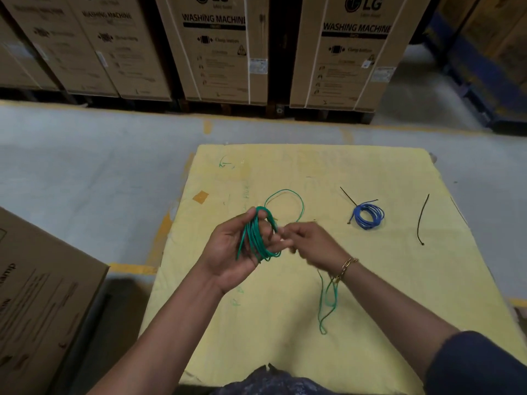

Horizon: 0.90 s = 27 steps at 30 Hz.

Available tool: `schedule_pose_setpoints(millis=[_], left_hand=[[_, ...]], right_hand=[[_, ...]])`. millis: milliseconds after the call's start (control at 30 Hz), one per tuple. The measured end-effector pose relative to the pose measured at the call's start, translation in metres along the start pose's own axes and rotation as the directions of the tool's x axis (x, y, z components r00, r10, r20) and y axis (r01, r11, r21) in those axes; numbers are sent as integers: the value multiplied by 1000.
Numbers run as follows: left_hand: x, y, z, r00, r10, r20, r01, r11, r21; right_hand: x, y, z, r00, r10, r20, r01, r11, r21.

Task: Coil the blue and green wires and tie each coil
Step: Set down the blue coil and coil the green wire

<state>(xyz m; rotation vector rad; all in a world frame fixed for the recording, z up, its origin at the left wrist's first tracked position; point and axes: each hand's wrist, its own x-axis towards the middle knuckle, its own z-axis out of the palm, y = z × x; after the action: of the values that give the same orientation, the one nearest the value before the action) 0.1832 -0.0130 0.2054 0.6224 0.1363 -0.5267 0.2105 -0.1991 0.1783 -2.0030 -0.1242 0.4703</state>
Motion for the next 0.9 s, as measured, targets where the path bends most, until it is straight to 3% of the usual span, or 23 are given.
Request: schedule_pose_setpoints(millis=[100, 200, 233, 333, 400, 467, 600, 733, 800, 867, 900], left_hand=[[7, 2, 2, 997, 76, -29, -76, 997, 0], [13, 0, -5, 974, 204, -100, -165, 938, 306], [13, -2, -8, 965, 237, -109, -161, 870, 465], [11, -14, -21, 973, 201, -113, -12, 534, 846], [10, -23, -26, 986, 147, -77, 20, 358, 934], [9, -26, -24, 992, 101, -71, 37, 308, 951], [14, -20, -13, 994, 68, -86, 58, 342, 938], [15, -16, -16, 987, -8, -160, 152, 372, 916], [13, -17, -23, 976, -98, -194, 214, 580, 786], [11, -18, -28, 962, -171, -213, 258, 825, 503], [11, -19, -29, 958, -183, -222, 256, 896, 364]], right_hand=[[-13, 10, 30, 991, 37, 130, -22, 994, -111], [-24, 8, 39, 979, 43, 201, -5, 982, -187], [-26, 5, 36, 976, 40, 215, 10, 974, -228], [-28, -14, 17, 965, -3, 262, 112, 907, -406], [-26, -27, 1, 964, -30, 266, 160, 861, -483], [-24, -34, -11, 962, -48, 270, 177, 861, -477], [-21, -33, -13, 977, -72, 203, 153, 895, -419], [-14, -28, -17, 996, -86, -30, 64, 892, -448], [-11, -23, -23, 987, -96, -128, 34, 906, -421], [-11, -19, -22, 954, -199, -224, 35, 816, -577], [-15, -20, -19, 925, -276, -262, 39, 755, -655]])
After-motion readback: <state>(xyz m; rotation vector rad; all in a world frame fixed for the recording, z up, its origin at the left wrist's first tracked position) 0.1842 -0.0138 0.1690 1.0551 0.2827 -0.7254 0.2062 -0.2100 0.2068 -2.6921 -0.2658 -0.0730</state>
